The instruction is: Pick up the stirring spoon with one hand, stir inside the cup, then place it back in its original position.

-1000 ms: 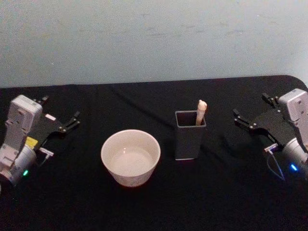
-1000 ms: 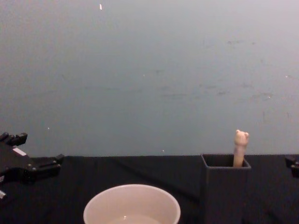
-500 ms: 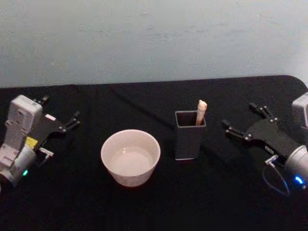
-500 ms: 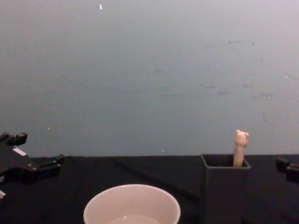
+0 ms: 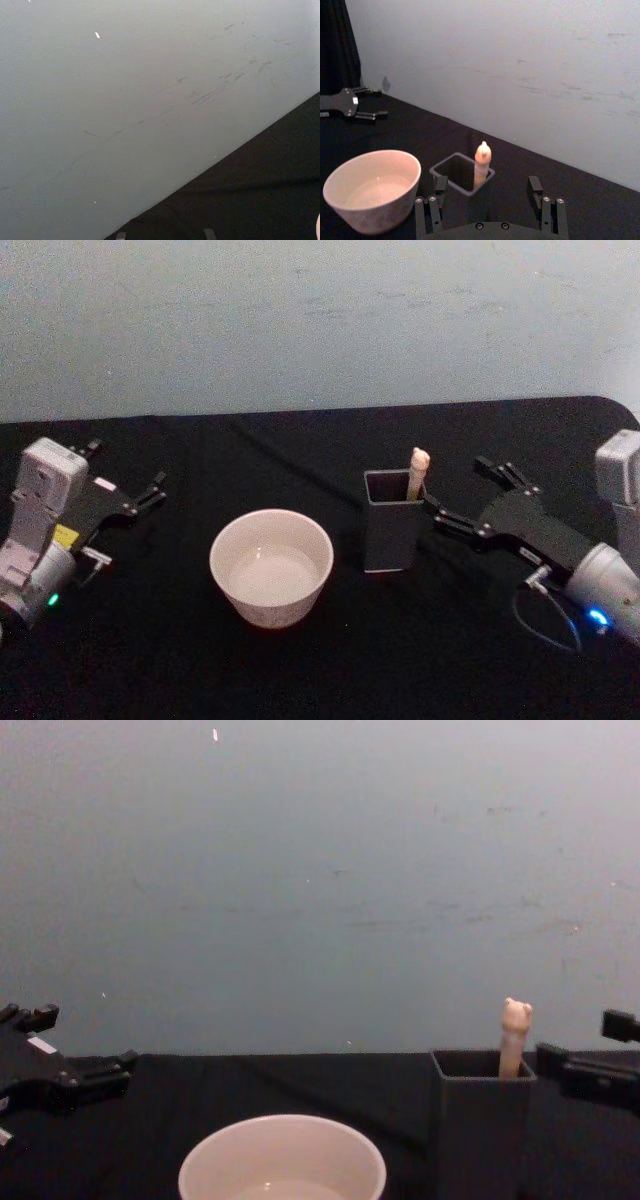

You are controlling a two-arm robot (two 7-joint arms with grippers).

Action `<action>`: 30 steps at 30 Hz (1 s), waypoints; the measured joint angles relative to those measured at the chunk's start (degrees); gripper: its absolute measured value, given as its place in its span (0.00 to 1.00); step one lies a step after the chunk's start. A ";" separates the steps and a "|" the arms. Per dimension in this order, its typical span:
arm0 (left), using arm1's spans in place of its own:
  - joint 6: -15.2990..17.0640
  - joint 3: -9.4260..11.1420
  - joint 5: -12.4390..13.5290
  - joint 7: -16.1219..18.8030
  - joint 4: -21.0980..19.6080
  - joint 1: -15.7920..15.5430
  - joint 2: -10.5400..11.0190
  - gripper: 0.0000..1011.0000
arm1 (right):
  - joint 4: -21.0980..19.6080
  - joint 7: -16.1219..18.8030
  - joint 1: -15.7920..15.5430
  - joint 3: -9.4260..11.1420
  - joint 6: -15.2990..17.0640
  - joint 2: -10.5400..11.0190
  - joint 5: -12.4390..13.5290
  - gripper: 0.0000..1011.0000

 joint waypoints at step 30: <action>0.00 0.00 0.00 0.00 0.00 0.00 0.00 0.99 | 11.06 1.43 10.75 -1.72 4.05 -11.39 -4.46 0.99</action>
